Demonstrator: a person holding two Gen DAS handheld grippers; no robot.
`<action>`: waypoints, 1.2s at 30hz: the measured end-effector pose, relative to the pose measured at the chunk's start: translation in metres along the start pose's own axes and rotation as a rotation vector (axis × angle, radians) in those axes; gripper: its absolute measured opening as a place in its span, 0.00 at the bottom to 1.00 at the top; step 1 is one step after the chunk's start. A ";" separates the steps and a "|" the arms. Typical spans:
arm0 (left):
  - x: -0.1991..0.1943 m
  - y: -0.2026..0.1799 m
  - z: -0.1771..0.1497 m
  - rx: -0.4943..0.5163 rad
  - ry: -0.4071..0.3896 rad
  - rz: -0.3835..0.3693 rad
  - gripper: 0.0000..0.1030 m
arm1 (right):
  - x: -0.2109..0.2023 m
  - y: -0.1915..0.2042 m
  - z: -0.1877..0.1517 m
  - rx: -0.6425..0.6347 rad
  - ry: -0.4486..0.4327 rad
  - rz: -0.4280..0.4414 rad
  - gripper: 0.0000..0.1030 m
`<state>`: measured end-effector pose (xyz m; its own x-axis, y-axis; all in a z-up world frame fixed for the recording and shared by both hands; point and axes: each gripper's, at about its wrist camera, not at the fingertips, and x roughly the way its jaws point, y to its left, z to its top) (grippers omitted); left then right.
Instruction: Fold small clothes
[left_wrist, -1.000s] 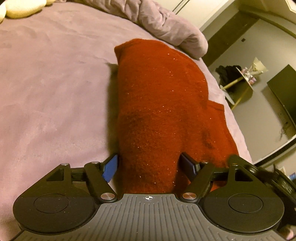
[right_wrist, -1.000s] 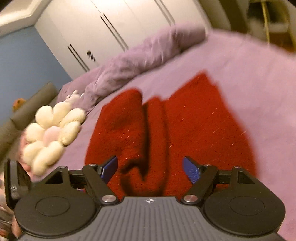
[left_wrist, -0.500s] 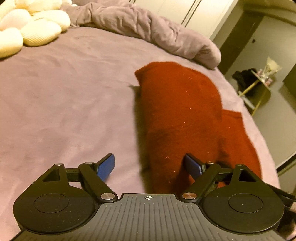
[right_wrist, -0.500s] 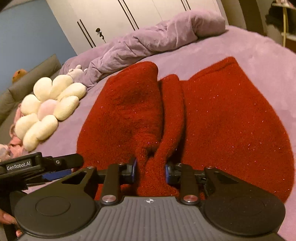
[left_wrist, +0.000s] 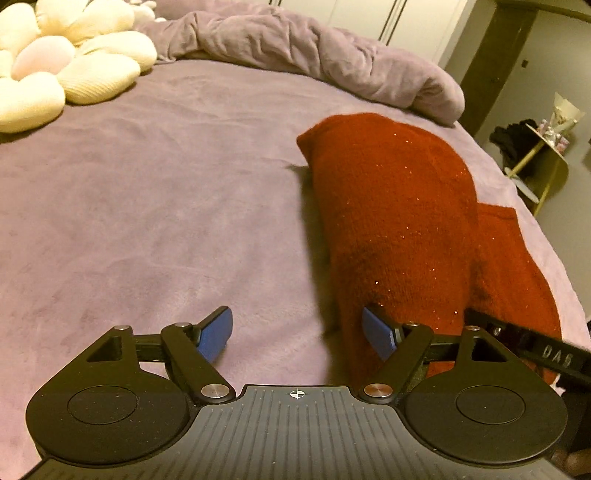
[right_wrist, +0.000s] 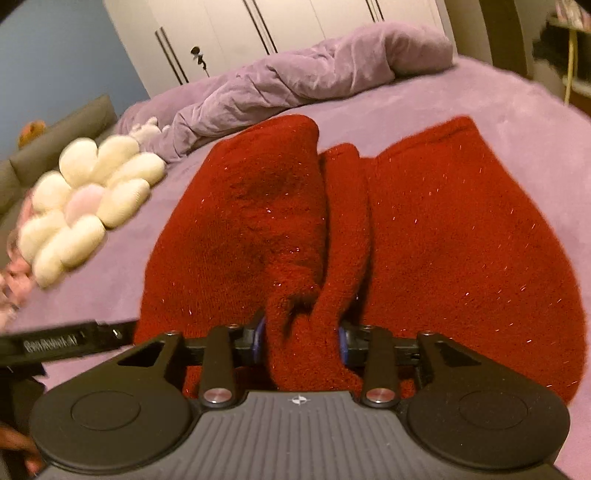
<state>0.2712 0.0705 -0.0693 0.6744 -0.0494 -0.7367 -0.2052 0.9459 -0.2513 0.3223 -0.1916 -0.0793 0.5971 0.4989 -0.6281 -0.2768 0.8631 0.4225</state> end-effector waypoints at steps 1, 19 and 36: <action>0.000 -0.001 0.000 0.004 0.003 0.008 0.80 | 0.002 -0.004 0.002 0.031 0.007 0.025 0.36; -0.017 -0.061 0.000 0.113 -0.032 0.008 0.84 | -0.055 0.024 -0.006 -0.412 -0.294 -0.435 0.21; 0.014 -0.089 -0.011 0.216 0.067 0.024 0.85 | -0.081 -0.040 0.006 -0.147 -0.220 -0.408 0.42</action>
<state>0.2909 -0.0183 -0.0641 0.6207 -0.0401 -0.7830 -0.0591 0.9935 -0.0977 0.2895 -0.2666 -0.0414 0.8198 0.1027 -0.5634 -0.0806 0.9947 0.0639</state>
